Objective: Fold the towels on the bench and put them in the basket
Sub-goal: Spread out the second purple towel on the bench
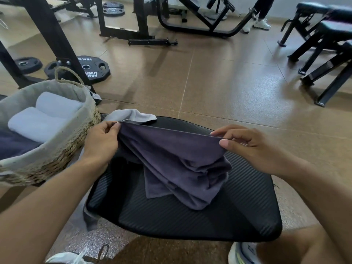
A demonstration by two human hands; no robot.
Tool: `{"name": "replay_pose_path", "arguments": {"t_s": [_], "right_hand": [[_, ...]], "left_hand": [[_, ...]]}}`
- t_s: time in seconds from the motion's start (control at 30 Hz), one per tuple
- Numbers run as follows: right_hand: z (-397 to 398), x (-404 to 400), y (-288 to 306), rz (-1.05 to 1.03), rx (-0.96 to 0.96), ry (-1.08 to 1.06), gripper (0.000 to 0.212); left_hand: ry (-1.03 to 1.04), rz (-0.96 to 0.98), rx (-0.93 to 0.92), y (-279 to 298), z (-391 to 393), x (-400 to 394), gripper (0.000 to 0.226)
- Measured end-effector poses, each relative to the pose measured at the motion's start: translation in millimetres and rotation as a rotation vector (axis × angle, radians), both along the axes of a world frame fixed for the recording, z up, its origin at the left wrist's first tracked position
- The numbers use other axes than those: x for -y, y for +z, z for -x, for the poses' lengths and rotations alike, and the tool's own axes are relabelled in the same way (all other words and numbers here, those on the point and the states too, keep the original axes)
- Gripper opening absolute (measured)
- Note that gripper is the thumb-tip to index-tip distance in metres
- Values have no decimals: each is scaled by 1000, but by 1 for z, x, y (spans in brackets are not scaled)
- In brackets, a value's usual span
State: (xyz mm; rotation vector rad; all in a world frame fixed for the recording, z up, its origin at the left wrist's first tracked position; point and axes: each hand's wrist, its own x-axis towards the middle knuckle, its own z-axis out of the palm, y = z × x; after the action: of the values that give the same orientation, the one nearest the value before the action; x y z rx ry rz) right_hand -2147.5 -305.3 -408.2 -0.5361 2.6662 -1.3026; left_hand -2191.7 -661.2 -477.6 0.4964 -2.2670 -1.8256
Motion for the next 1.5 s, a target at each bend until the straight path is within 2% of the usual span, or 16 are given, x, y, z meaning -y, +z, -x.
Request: {"name": "replay_pose_path", "arguments": {"t_s": [0.07, 0.13, 0.3, 0.4, 0.53, 0.6, 0.77, 0.83, 0.9, 1.0, 1.13, 1.2, 1.27, 1.33, 1.43, 1.5], "right_hand": [[-2, 2, 2, -70, -102, -121, 24], [-1, 2, 4, -7, -141, -254, 8], [5, -6, 7, 62, -90, -363, 20], [10, -14, 5, 12, -54, -393, 29], [15, -23, -4, -81, 125, -351, 17], [14, -21, 0, 30, 145, -364, 14], [2, 1, 22, 595, 133, -382, 15], [-6, 8, 35, 688, 100, -413, 14], [-20, 10, 59, 680, 105, -366, 19], [-45, 2, 104, 652, 132, -151, 45], [-78, -18, 164, 699, 233, 190, 37], [-88, -28, 183, 688, 308, 259, 35], [-89, -34, 193, 603, 322, 209, 37], [-78, -36, 188, 467, 302, 54, 37], [-48, -32, 151, 244, 268, -193, 26], [-26, -31, 113, 166, 294, -301, 25]], "left_hand": [[-19, -1, -16, -4, 3, 2, 20], [-23, 18, -36, -4, 2, -2, 19], [-109, -23, -37, -6, 3, -3, 18], [-163, -83, -65, 1, 1, -6, 16], [-245, -116, -89, 10, -7, -13, 18], [-266, -150, -84, 19, -14, -16, 20], [-201, -309, -65, 44, -36, -24, 24], [-149, -312, -97, 57, -45, -26, 25], [-121, -308, -145, 79, -54, -26, 24], [-147, -348, -256, 126, -75, -26, 25], [-321, -545, -385, 190, -117, -21, 28], [-424, -541, -405, 208, -127, -16, 27], [-461, -477, -389, 212, -123, -14, 24], [-394, -336, -346, 195, -105, -13, 21], [-317, -108, -211, 143, -69, -16, 17], [-322, -52, -113, 105, -50, -20, 15]]}}
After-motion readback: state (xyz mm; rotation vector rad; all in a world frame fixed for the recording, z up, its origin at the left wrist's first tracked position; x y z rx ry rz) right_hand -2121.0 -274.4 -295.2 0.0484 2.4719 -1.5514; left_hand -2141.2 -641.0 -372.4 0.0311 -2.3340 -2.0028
